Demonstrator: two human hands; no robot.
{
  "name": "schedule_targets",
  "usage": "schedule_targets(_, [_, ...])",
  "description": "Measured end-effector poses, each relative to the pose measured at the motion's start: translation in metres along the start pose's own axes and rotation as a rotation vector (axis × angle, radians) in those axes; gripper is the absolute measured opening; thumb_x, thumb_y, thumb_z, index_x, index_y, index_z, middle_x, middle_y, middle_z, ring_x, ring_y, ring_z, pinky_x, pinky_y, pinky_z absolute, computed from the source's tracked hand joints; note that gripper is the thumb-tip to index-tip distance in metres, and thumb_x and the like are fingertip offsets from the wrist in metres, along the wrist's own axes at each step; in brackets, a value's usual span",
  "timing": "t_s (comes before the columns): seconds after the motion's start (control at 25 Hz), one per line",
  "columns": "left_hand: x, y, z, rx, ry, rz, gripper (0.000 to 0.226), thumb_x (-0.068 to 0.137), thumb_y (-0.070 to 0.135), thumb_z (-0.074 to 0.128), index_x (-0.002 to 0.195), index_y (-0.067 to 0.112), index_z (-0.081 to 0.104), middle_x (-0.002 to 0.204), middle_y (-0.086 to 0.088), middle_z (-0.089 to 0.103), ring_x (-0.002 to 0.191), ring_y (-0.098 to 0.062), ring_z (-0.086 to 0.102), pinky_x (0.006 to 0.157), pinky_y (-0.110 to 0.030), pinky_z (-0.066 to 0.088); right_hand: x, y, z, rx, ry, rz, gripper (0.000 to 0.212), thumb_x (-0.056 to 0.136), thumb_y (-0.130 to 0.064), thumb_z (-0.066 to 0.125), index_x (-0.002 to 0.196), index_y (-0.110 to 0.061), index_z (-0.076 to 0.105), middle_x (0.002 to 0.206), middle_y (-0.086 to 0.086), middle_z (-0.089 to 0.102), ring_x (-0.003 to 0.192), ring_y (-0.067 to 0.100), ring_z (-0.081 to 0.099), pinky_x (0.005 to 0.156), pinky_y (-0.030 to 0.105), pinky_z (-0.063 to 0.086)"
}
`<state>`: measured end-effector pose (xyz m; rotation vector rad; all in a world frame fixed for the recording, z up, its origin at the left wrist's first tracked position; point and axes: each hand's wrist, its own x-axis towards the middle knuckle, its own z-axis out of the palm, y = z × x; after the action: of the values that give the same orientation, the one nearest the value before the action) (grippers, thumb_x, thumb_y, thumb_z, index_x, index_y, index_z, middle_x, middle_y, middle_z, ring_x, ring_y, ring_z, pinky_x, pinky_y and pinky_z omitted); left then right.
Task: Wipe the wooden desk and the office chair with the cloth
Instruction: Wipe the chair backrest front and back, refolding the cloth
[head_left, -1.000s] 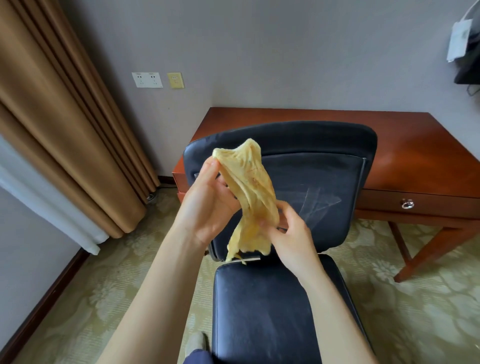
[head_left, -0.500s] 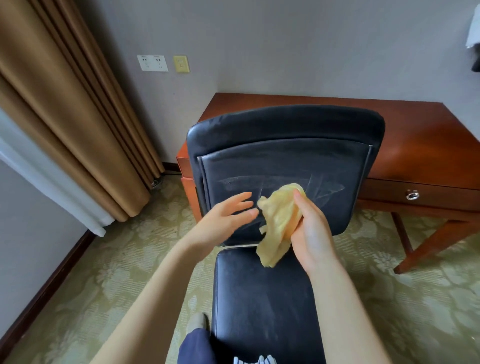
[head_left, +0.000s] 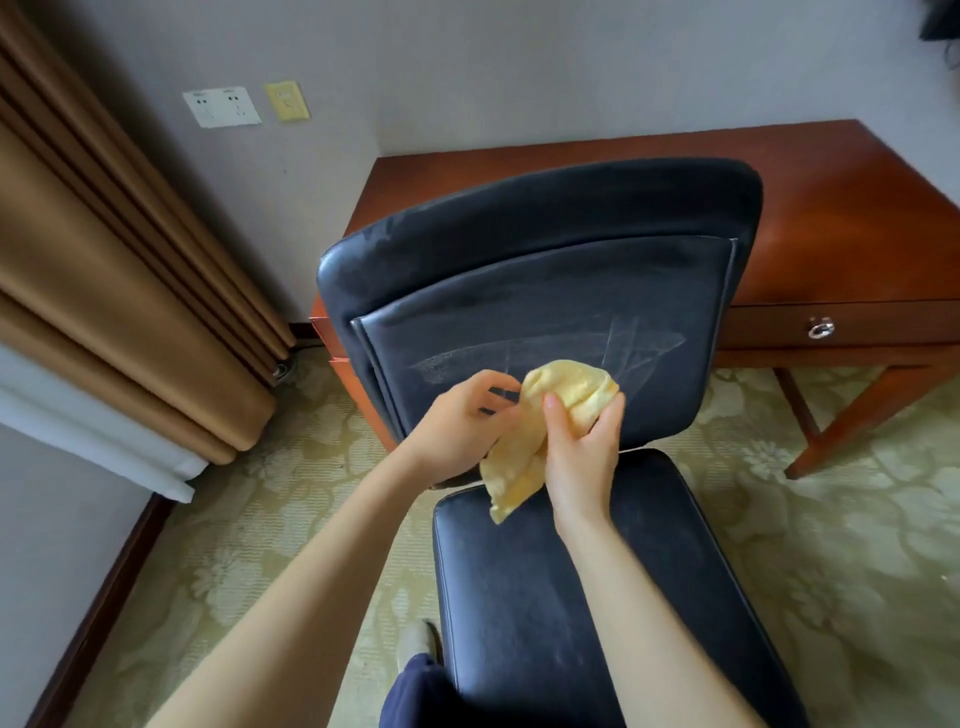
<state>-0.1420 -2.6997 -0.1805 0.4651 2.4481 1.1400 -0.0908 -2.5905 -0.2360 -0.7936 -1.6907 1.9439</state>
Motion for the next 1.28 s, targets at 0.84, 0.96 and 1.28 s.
schedule_targets(0.84, [0.096, -0.053, -0.13, 1.038, 0.328, 0.262, 0.129, 0.054, 0.01, 0.081, 0.15, 0.034, -0.002, 0.152, -0.012, 0.002, 0.124, -0.04, 0.014, 0.094, -0.058, 0.034, 0.108, 0.015, 0.159, -0.18, 0.601, -0.556, 0.023, 0.083, 0.002, 0.06, 0.102, -0.007, 0.069, 0.099, 0.013, 0.056, 0.086, 0.03, 0.05, 0.08, 0.033, 0.039])
schedule_targets(0.96, [0.095, -0.054, -0.13, 1.052, 0.313, 0.252, 0.131, 0.058, 0.007, 0.078, 0.147, 0.036, -0.013, 0.152, -0.013, -0.003, 0.128, -0.041, 0.012, 0.098, -0.057, 0.032, 0.075, 0.046, 0.169, -0.366, 0.277, -0.885, 0.02, 0.087, -0.004, 0.057, 0.101, -0.015, 0.067, 0.104, 0.002, 0.05, 0.086, 0.025, 0.048, 0.079, 0.035, 0.044])
schedule_targets(1.28, [0.094, -0.054, -0.127, 1.143, 0.343, 0.244, 0.132, 0.05, 0.023, 0.087, 0.151, 0.025, 0.003, 0.152, -0.023, 0.009, 0.127, -0.047, 0.021, 0.095, -0.06, 0.032, 0.131, 0.031, 0.103, -0.74, -0.175, -1.22, 0.029, 0.065, -0.021, 0.086, 0.089, -0.025, 0.071, 0.08, -0.006, 0.063, 0.084, 0.008, 0.044, 0.062, 0.021, 0.054])
